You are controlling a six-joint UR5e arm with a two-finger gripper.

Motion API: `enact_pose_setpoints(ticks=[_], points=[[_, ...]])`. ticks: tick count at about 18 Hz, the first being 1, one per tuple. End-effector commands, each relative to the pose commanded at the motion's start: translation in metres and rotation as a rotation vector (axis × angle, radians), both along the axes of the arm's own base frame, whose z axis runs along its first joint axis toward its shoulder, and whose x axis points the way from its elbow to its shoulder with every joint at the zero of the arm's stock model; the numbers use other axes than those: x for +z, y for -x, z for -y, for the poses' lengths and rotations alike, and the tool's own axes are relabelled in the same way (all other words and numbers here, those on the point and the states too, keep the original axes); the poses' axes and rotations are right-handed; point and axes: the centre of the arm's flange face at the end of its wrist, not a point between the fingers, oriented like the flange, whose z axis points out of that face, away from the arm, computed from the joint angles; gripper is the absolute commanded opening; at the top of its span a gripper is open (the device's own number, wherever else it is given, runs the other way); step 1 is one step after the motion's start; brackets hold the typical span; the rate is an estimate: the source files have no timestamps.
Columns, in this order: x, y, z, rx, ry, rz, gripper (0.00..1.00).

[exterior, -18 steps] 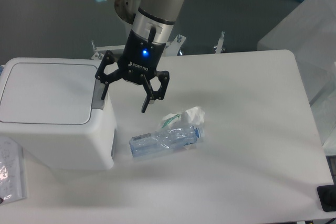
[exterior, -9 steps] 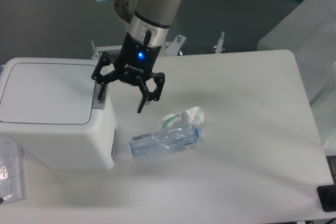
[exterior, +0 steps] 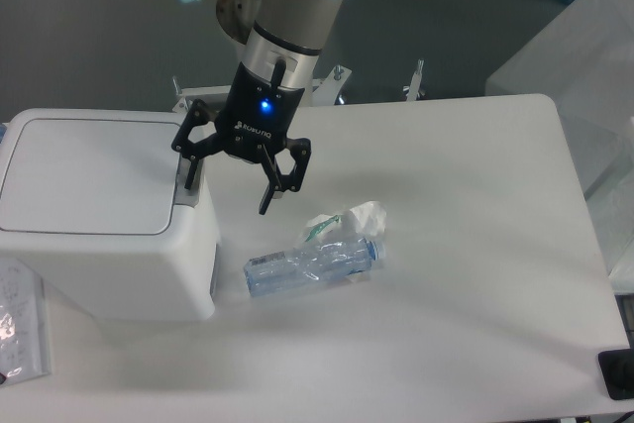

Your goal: Open the trash can

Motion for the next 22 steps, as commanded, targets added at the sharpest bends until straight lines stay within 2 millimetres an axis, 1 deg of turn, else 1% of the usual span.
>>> enact_pose_setpoints(ticks=[6,10,12,14,15,17,20,21,22], points=[[0.001,0.000,0.000,0.000,-0.001,-0.001,1.00],[0.012,0.002,-0.002,0.000,-0.015,-0.017,1.00],[0.020,0.008,-0.004,0.003,-0.027,-0.032,1.00],[0.017,0.019,-0.008,-0.002,-0.034,-0.052,1.00],[0.017,0.029,-0.008,0.008,-0.035,-0.056,1.00],[0.024,0.047,-0.008,0.029,-0.044,-0.072,1.00],[0.016,0.085,-0.005,0.043,-0.040,-0.091,1.00],[0.010,0.100,-0.004,0.047,-0.035,-0.098,1.00],[0.001,0.118,0.004,0.060,-0.020,-0.107,1.00]])
